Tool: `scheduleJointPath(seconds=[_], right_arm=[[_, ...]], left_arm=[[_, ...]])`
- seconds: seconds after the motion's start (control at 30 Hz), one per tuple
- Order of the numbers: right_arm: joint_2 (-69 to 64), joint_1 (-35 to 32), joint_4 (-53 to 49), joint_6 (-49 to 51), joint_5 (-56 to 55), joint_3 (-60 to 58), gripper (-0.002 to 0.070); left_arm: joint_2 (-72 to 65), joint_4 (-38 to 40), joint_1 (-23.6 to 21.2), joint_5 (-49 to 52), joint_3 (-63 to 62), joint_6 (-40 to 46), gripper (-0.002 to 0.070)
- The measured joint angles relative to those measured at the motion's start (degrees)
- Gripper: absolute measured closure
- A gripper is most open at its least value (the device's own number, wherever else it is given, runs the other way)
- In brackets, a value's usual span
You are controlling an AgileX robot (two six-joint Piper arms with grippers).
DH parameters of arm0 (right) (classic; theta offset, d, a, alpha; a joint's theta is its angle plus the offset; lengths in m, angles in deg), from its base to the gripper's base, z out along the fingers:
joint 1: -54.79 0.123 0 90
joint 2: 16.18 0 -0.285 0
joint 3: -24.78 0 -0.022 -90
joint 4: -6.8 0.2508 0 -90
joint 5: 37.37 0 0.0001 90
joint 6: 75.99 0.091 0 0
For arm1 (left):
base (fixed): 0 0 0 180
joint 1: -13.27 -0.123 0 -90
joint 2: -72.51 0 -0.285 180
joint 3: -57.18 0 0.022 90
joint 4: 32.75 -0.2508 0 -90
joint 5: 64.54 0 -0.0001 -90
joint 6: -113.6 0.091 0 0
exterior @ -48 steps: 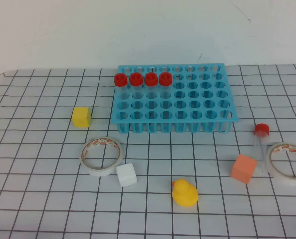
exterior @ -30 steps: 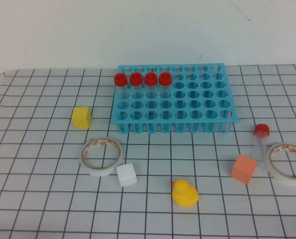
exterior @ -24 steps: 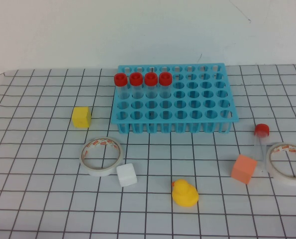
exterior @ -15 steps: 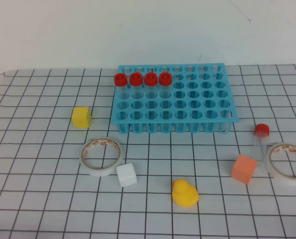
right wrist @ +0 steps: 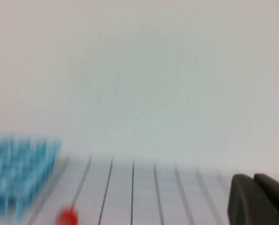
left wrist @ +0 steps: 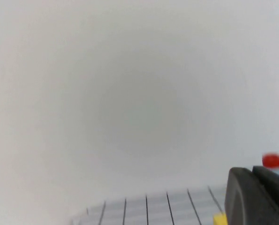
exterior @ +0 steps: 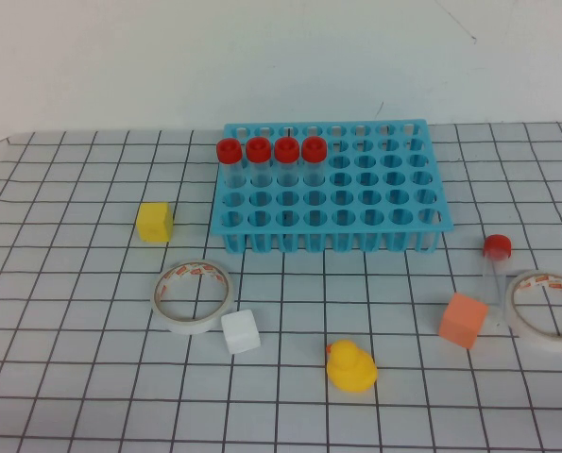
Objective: Place the test tubes
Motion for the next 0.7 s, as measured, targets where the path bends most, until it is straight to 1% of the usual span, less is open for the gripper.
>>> scheduleJointPath(seconds=[0.13, 0.23, 0.47, 0.53, 0.57, 0.63, 0.7], right_arm=[[0.0, 0.0, 0.0, 0.0, -12.3, 0.0, 0.0678], [0.0, 0.0, 0.0, 0.0, -17.2, 0.0, 0.0678], [0.0, 0.0, 0.0, 0.0, -17.8, 0.0, 0.0678], [0.0, 0.0, 0.1, 0.1, -18.8, 0.0, 0.0678], [0.0, 0.0, 0.1, 0.1, -19.8, 0.0, 0.0678], [0.0, 0.0, 0.4, 0.1, -20.9, 0.0, 0.0678], [0.0, 0.0, 0.5, 0.1, -19.0, 1.0, 0.0678]], left_arm=[[0.0, 0.0, 0.0, -11.2, 0.0, 0.0, 0.0676], [0.0, 0.0, 0.0, -16.3, 0.0, 0.0, 0.0676], [0.0, -0.4, 0.0, -19.6, 0.0, 0.0, 0.0676], [0.0, -1.6, 0.0, -18.4, -0.3, 0.0, 0.0676], [0.0, -2.7, 0.0, -15.9, -1.4, 0.0, 0.0676], [0.0, -4.7, 0.0, -9.3, -5.8, 0.0, 0.0676], [0.0, -5.5, 0.0, -1.6, -11.3, 0.0, 0.0676]])
